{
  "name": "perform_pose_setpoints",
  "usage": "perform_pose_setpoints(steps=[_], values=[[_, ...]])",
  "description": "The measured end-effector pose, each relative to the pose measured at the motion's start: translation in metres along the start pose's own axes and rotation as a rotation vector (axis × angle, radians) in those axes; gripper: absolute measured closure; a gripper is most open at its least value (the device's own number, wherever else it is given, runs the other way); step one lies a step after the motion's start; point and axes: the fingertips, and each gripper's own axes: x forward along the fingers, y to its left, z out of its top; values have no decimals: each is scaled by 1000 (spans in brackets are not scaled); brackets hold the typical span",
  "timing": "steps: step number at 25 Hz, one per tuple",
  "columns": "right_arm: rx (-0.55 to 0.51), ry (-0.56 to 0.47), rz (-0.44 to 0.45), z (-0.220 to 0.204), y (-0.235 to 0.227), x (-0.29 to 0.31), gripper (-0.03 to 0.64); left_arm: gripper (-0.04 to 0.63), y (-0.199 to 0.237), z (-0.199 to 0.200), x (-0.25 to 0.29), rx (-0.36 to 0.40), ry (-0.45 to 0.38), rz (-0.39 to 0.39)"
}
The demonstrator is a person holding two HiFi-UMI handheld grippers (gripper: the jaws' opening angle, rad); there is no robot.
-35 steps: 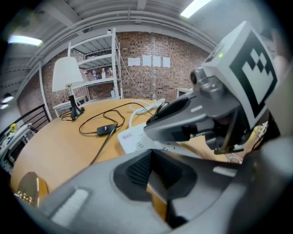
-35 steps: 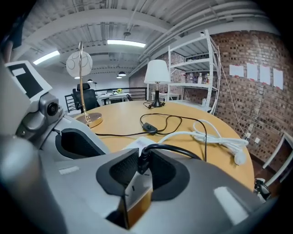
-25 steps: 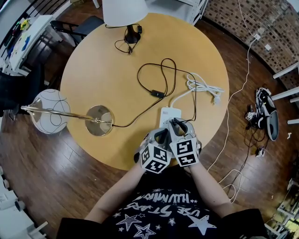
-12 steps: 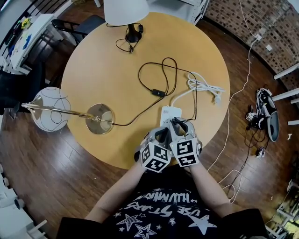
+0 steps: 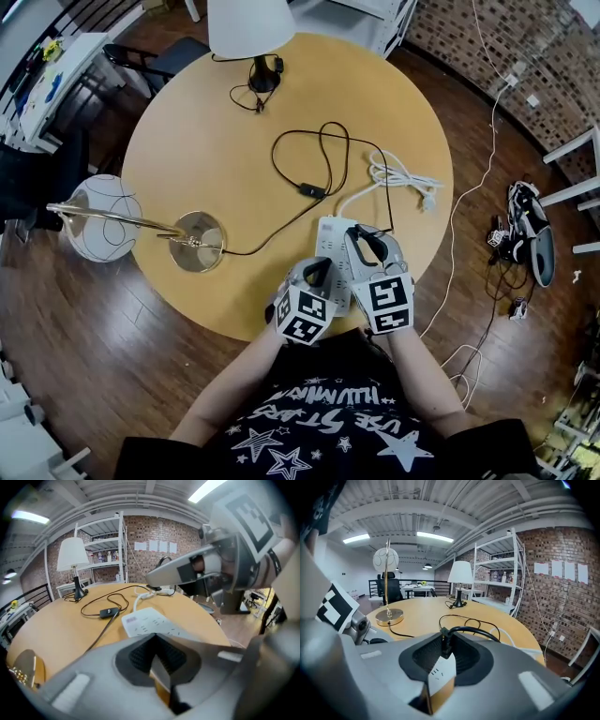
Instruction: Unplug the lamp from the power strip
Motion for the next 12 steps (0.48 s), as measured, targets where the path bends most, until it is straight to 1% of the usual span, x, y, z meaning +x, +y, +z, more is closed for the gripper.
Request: perform_pose_setpoints(steps=[2,5,6,8,12], values=[[8,-10,-14,-2,-9,-8,548,594,0,0,0,0,-11,-12],[17,-42,-29,7,-18,-17,548,593,1,-1,0,49,-26,-19],[16,-54,-30,12,-19,-20,548,593,4,0,-1,47,-35,-6],[20,-80,-28,22,-20,-25,548,592,15,10,-8,14,-71,38],[55,-149,-15,46,-20,-35,546,592,38,50,-30,-1,-179,120]])
